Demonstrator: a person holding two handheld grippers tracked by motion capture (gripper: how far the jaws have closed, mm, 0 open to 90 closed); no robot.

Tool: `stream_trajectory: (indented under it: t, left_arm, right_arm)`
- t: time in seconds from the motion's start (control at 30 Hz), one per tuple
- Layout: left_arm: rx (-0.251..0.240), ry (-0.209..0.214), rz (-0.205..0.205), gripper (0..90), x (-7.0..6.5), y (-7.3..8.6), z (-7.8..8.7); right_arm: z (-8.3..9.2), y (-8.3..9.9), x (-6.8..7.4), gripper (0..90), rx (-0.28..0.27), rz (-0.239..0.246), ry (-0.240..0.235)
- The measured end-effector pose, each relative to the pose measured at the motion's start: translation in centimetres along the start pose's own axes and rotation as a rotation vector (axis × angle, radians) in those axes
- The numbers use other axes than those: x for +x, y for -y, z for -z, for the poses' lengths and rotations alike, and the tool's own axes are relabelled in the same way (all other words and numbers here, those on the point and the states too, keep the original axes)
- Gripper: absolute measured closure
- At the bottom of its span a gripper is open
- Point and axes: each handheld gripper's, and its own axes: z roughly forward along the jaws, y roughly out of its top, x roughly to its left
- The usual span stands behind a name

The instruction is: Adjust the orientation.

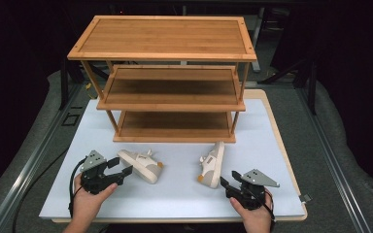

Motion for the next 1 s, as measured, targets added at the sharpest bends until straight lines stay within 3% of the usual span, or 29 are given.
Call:
stream_trajectory:
  t: [0.27, 0.4, 0.57, 1.0]
  left_arm:
    - [-0.001, 0.018, 0.013, 38.8, -0.1, -0.8, -0.7]
    - [0.013, 0.026, 0.0, 41.5, -0.3, -1.3, -1.7]
    - [0.02, 0.0, -0.043, 42.6, -0.8, -1.3, -2.4]
    - [0.02, -0.032, -0.074, 43.3, -1.3, -0.7, -1.9]
  right_arm:
    - [-0.1, 0.1, 0.0, 47.3, 0.0, -0.012, -0.001]
    - [-0.1, 0.1, 0.0, 47.0, -0.011, -0.023, 0.0]
    - [0.0, 0.1, -0.2, 47.0, -0.017, -0.034, -0.006]
    - [0.2, 0.1, -0.3, 47.0, -0.015, -0.04, 0.0]
